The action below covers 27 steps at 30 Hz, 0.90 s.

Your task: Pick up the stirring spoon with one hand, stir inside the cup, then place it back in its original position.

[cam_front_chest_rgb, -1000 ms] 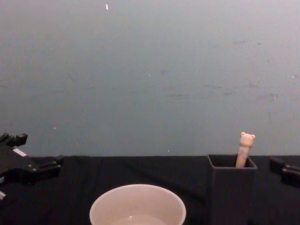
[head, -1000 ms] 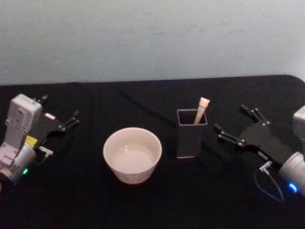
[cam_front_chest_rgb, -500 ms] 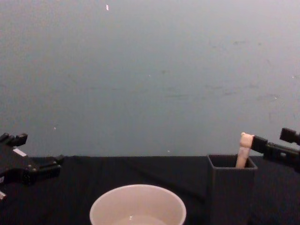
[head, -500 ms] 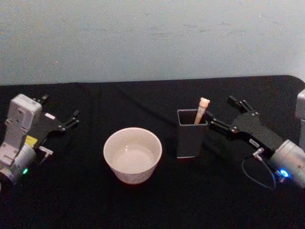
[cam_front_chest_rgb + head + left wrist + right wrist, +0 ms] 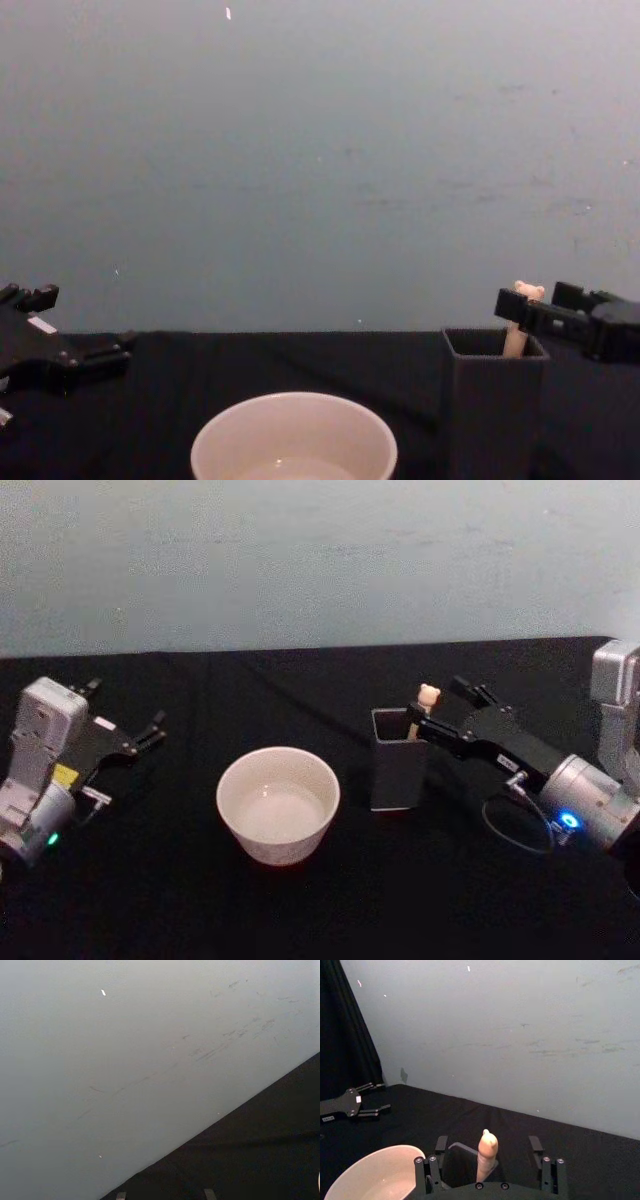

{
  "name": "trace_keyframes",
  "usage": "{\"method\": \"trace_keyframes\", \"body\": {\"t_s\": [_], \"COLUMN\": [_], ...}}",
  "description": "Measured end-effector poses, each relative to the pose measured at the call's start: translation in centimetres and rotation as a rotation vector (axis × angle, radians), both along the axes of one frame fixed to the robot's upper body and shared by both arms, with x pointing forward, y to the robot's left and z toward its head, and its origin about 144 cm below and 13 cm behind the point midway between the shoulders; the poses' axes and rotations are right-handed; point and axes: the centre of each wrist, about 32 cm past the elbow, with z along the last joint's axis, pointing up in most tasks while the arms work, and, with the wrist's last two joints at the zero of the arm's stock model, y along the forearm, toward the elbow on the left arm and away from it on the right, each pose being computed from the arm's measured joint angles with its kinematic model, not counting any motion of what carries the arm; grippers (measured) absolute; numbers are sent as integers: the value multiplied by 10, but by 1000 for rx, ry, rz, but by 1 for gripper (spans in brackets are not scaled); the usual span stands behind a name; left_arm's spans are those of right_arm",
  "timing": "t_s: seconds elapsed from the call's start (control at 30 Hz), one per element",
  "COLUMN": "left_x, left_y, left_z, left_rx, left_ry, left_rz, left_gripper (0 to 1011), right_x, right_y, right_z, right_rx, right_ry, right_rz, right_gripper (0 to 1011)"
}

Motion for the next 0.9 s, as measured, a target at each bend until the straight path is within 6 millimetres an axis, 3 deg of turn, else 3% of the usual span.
{"method": "trace_keyframes", "body": {"t_s": [0.37,0.9], "left_x": [0,0], "left_y": [0,0], "left_z": [0,0], "left_rx": [0,0], "left_ry": [0,0], "left_rz": [0,0], "left_gripper": [1001,1001], "right_x": [14,15], "right_y": [7,7], "right_z": [-1,-1], "right_rx": [15,18], "right_ry": [22,33], "right_rz": [13,8], "right_gripper": [1002,1002]}}
